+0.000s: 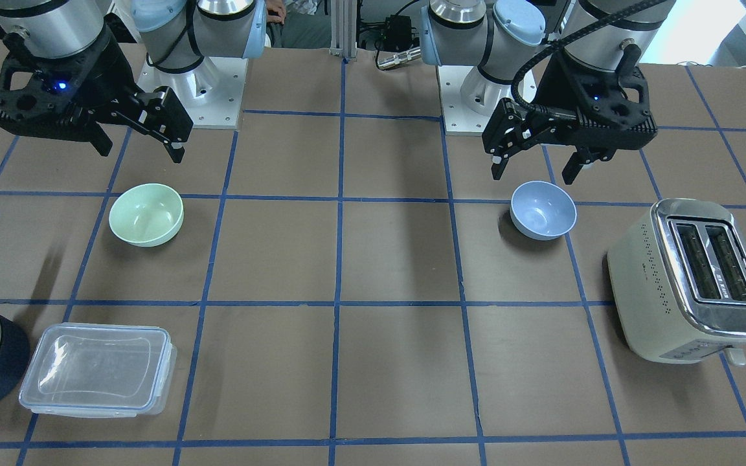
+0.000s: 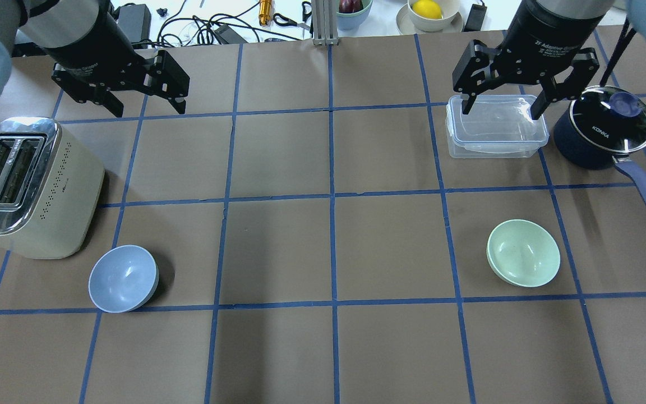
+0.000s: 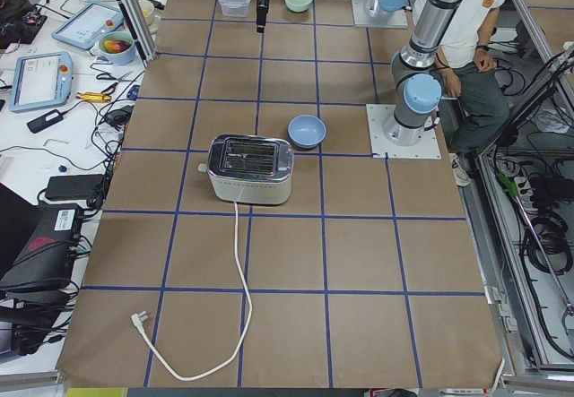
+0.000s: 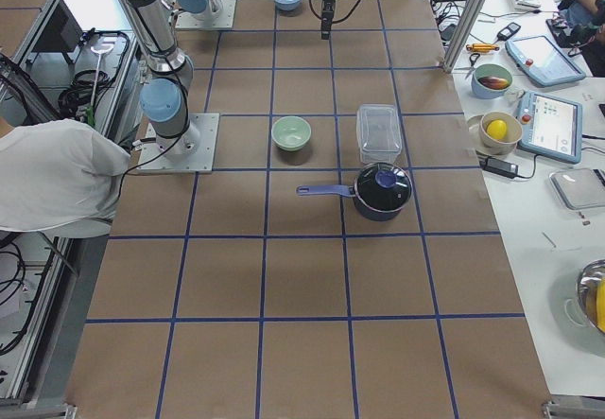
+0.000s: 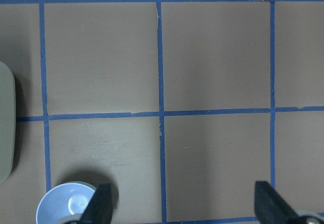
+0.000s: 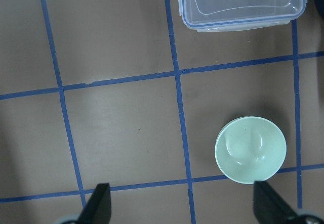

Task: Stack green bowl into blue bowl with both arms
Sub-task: 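Lower the left gripper toward the light blue bowl beside the toaster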

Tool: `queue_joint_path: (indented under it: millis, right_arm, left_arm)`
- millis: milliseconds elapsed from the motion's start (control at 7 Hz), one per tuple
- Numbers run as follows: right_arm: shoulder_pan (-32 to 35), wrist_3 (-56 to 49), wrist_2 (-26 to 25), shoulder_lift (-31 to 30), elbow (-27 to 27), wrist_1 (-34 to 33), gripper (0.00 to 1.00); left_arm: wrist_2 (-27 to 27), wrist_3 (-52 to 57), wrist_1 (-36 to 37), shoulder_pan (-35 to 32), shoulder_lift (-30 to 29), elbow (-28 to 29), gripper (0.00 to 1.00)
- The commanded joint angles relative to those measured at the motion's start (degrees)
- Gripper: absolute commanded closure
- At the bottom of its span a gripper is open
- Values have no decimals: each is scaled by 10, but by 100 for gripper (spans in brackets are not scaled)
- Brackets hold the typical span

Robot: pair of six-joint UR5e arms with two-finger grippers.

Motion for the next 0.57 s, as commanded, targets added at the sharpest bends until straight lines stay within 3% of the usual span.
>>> queue_joint_path:
  millis: [0, 286, 429]
  right_arm:
    - [0, 0, -1, 0, 2, 0, 0]
    - [0, 0, -1, 0, 2, 1, 0]
    - [-2, -1, -1, 2, 2, 2, 0]
  left_arm:
    - [24, 4, -9, 0, -1, 1, 0]
    - [32, 5, -17, -2, 11, -43, 0]
    - [43, 28, -19, 21, 13, -97, 0]
